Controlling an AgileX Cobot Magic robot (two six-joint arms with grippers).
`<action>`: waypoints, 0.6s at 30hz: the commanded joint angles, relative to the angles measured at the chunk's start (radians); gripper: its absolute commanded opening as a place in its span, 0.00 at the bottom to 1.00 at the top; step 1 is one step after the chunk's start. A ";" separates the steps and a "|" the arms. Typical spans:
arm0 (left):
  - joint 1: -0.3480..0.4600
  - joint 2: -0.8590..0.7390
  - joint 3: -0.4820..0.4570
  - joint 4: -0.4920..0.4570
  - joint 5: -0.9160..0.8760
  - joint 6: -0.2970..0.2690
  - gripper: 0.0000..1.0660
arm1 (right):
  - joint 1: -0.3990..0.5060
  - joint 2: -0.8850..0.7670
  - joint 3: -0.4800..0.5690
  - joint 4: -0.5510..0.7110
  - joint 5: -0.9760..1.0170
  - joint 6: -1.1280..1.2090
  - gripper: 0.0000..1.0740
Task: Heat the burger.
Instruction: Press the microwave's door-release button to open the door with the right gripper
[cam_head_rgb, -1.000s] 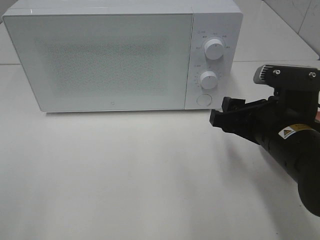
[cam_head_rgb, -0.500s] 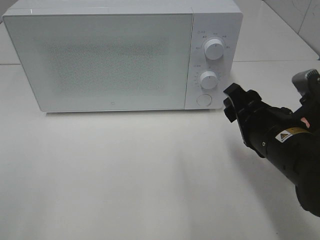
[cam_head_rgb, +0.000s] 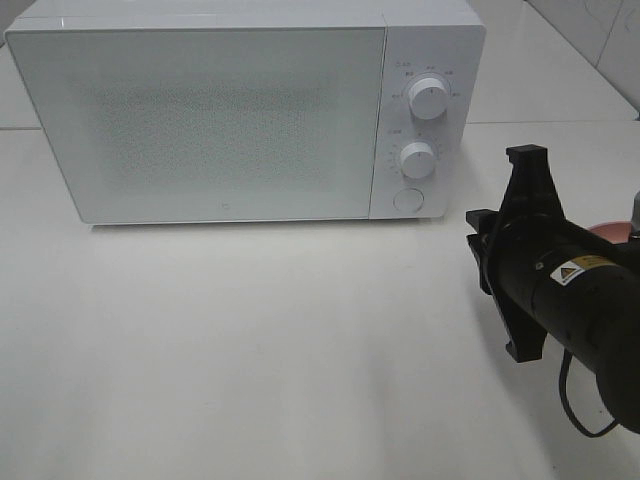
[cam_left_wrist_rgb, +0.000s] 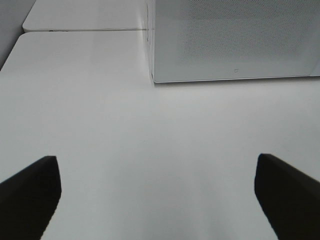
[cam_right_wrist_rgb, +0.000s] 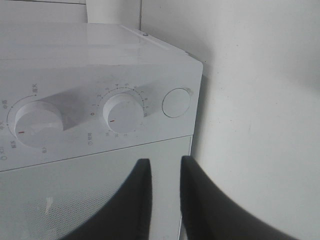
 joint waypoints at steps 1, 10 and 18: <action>-0.006 -0.024 0.003 -0.008 -0.007 -0.002 0.93 | 0.002 0.000 0.002 -0.008 0.014 0.015 0.02; -0.006 -0.024 0.003 -0.008 -0.007 -0.002 0.93 | -0.036 0.013 -0.025 -0.008 0.037 0.020 0.00; -0.006 -0.024 0.003 -0.007 -0.007 -0.002 0.93 | -0.036 0.120 -0.086 -0.012 0.042 0.100 0.00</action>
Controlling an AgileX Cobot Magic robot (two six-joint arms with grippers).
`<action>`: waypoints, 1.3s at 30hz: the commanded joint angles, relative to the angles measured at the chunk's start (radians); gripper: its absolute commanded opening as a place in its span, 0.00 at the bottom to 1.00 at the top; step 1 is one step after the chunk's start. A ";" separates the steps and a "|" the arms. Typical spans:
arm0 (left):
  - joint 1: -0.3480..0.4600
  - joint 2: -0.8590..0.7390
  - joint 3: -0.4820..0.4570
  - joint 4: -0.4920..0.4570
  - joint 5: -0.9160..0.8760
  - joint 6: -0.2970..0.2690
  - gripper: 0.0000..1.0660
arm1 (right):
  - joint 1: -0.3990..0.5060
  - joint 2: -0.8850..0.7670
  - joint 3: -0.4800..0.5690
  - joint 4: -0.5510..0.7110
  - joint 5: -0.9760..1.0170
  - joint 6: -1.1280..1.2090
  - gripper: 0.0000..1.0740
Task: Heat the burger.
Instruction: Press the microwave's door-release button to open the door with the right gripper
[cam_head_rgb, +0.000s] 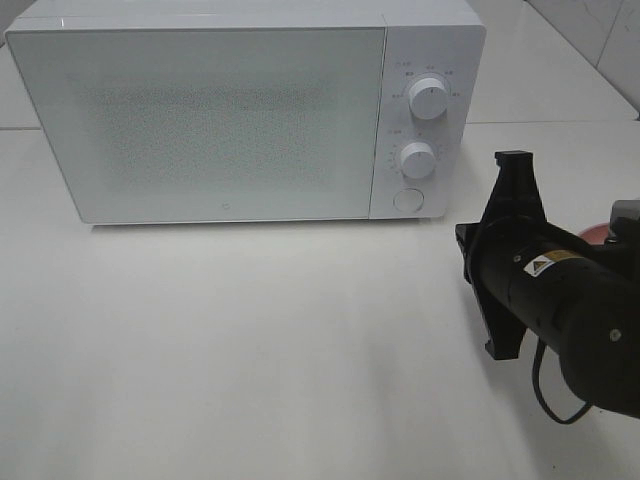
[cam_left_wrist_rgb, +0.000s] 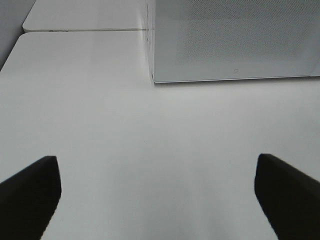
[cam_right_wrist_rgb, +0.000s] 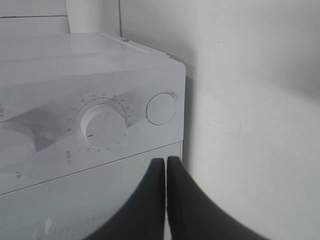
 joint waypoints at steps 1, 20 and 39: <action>-0.006 -0.024 0.003 -0.007 -0.007 -0.002 0.93 | -0.003 0.054 -0.045 -0.011 0.006 0.024 0.00; -0.006 -0.024 0.003 -0.007 -0.007 -0.002 0.93 | -0.155 0.196 -0.219 -0.159 0.093 0.034 0.00; -0.006 -0.019 0.003 -0.007 -0.007 -0.001 0.93 | -0.236 0.329 -0.371 -0.218 0.172 0.038 0.00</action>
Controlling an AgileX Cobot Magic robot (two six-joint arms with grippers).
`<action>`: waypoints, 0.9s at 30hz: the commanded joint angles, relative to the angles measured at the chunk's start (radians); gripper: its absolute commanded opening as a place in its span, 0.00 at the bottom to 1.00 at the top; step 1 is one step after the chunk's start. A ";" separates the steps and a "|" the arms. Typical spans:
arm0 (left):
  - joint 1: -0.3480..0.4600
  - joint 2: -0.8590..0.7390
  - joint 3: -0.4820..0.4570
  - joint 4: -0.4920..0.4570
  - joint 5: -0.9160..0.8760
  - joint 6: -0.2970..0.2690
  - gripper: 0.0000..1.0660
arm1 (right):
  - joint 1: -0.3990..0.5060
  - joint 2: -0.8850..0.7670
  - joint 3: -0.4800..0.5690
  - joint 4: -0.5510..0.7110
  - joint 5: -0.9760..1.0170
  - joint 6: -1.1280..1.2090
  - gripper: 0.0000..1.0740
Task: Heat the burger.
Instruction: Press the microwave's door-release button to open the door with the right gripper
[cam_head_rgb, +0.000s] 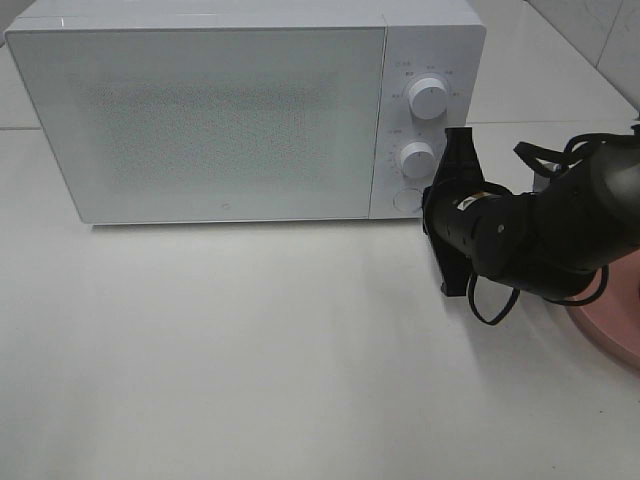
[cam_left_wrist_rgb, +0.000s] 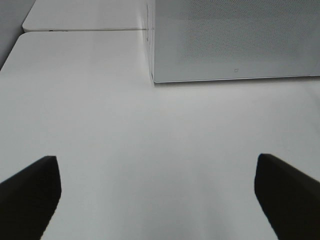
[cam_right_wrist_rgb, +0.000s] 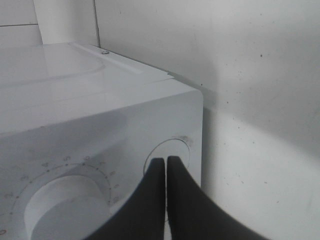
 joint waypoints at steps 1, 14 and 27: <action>-0.006 -0.019 0.003 -0.007 -0.007 -0.001 0.93 | -0.005 0.024 -0.033 -0.024 0.014 0.004 0.00; -0.006 -0.019 0.003 -0.007 -0.007 -0.002 0.93 | -0.035 0.101 -0.113 -0.035 0.025 0.000 0.00; -0.006 -0.019 0.003 -0.007 -0.007 -0.002 0.93 | -0.048 0.108 -0.119 -0.107 0.006 0.061 0.00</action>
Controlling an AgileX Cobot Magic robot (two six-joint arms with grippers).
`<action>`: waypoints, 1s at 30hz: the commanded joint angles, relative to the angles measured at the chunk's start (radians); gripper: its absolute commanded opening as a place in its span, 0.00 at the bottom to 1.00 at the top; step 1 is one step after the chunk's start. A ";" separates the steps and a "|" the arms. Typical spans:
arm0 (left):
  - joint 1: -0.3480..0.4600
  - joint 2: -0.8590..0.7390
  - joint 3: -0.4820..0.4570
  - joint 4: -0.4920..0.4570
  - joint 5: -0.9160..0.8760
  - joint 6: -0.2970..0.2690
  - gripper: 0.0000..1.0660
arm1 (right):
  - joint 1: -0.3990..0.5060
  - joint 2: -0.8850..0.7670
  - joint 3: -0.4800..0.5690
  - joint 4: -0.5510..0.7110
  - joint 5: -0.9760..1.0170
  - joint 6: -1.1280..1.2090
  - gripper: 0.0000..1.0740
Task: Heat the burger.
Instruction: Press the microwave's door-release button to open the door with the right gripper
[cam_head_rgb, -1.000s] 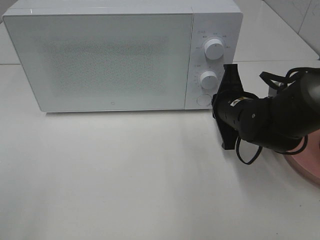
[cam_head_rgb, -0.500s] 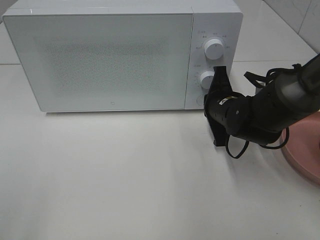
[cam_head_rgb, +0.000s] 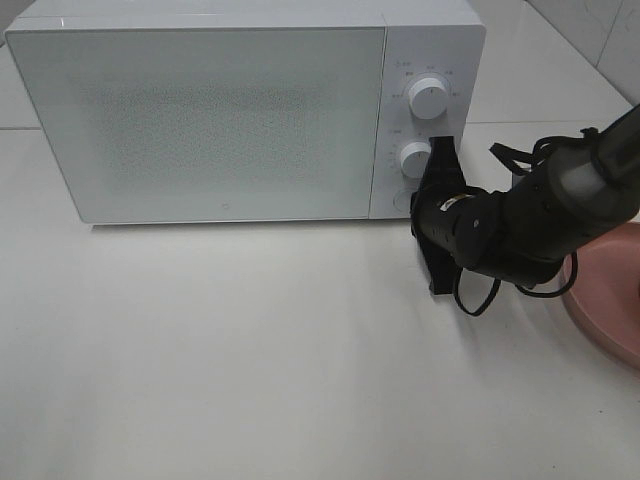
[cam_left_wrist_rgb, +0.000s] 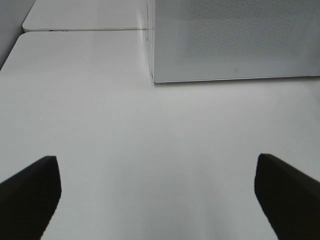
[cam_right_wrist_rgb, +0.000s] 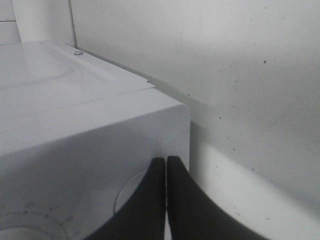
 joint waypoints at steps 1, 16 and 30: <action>-0.006 -0.019 0.003 -0.007 -0.007 -0.002 0.93 | -0.006 -0.006 -0.015 -0.066 -0.037 0.049 0.00; -0.006 -0.019 0.003 -0.007 -0.007 -0.002 0.93 | -0.006 -0.015 -0.015 -0.126 -0.124 0.090 0.00; -0.006 -0.019 0.003 -0.007 -0.007 -0.002 0.93 | -0.006 -0.015 -0.015 -0.100 -0.228 0.053 0.00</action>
